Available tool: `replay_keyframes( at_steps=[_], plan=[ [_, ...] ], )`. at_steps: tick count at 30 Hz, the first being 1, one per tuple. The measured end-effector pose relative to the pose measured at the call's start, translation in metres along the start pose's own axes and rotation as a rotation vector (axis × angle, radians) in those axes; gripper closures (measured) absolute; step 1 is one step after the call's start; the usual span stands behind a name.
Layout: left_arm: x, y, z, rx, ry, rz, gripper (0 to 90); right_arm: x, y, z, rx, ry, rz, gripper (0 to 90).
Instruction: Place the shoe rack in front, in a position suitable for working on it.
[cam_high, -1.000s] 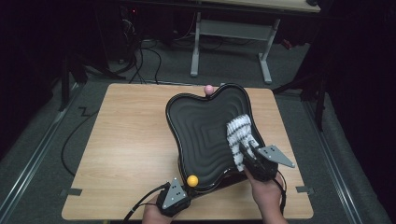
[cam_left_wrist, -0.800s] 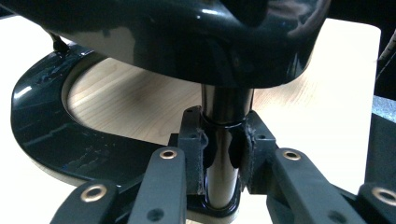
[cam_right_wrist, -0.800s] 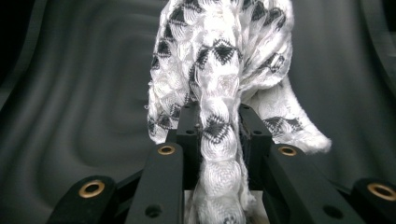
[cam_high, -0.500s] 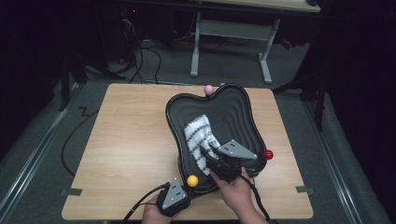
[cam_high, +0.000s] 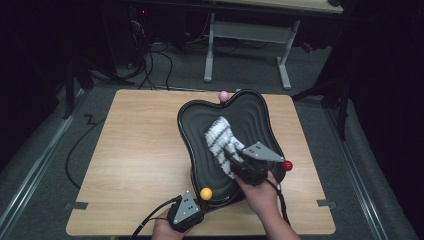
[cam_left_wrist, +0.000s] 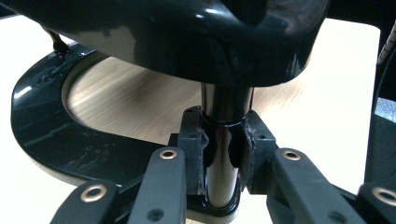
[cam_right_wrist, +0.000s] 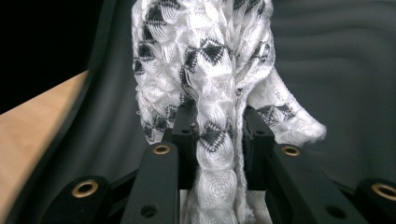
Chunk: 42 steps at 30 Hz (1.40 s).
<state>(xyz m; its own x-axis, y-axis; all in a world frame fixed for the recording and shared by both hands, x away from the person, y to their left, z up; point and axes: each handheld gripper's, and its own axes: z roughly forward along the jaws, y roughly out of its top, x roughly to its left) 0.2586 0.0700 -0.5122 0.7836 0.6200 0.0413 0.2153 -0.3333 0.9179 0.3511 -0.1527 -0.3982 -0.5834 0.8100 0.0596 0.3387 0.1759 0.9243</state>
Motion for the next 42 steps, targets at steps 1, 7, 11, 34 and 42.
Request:
replay_keyframes(
  at_steps=[1,7,11,34,42],
  plan=[
    [0.000,0.000,0.000,0.000,0.000,0.000,73.6,-0.007,0.000,-0.002,-0.003,-0.015,0.012,72.4],
    [0.001,0.000,0.000,-0.001,-0.005,0.004,73.7,-0.054,0.002,-0.015,0.004,-0.139,0.118,73.5],
    [0.001,0.000,0.000,0.001,-0.007,0.006,73.6,-0.069,0.004,-0.021,0.013,-0.209,0.138,73.7],
    [0.001,0.000,0.000,0.001,-0.009,0.008,73.6,0.045,-0.002,0.008,0.021,0.071,-0.049,72.4],
    [0.002,0.000,0.000,0.004,-0.007,0.007,73.6,0.078,0.007,0.023,0.030,0.114,-0.112,73.6]
  ],
)
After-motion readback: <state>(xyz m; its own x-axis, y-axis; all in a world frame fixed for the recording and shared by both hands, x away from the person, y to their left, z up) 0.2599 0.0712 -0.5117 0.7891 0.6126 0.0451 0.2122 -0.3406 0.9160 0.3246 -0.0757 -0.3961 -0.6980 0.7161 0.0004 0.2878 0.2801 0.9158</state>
